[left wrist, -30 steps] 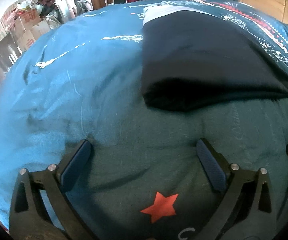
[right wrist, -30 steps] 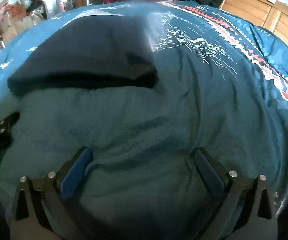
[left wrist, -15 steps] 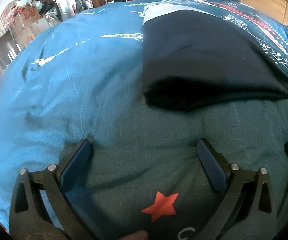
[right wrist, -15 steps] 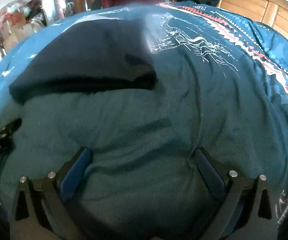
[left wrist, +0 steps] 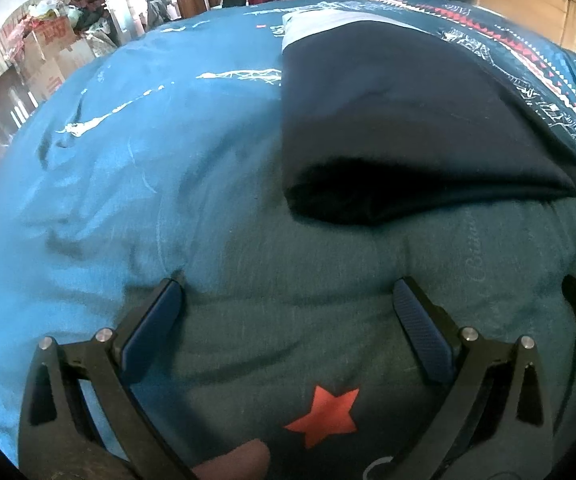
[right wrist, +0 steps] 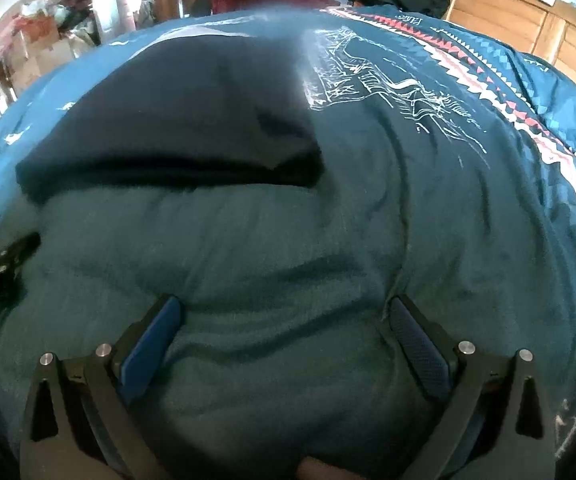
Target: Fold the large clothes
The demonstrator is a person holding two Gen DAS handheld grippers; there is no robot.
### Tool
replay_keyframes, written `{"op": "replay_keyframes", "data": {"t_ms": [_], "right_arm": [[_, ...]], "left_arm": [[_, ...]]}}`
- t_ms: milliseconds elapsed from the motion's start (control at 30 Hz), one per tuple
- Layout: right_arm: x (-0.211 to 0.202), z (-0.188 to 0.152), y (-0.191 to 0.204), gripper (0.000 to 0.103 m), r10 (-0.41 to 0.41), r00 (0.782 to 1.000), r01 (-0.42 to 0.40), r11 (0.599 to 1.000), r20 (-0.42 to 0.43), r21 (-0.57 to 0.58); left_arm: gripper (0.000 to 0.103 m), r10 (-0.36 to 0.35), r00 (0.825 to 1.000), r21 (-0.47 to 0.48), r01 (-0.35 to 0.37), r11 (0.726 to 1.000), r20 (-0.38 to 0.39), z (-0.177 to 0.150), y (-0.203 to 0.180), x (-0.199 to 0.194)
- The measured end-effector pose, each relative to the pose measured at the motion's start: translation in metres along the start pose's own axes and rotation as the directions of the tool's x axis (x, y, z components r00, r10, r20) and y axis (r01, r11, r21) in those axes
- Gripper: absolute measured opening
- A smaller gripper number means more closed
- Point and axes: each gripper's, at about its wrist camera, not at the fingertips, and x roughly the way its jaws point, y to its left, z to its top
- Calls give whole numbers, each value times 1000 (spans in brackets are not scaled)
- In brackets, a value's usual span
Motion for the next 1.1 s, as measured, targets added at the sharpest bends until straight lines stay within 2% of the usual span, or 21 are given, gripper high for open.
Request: {"op": "replay_keyframes", "data": {"t_ms": [167,467,933,1100], "right_arm": [[4,3,-2,103,3,1000,-2,1000,-11,20],[7,10,-6,103,17,998,-14,999,-57,49],[8,17,-4,103,-21,994,33,993,-111,111],[14,29,-9,103,-5,983,27,993,-185,118]], "left_arm": [[103,-21,1000,-1,21,1000,-9,2,2,2],[103,-45,998,-9,45,999,47,-5,4,2],[103,-88,994,-34,90,995,58,-4,10,2],[103,-93,994,-43,96,995,52,-3,12,1]]}}
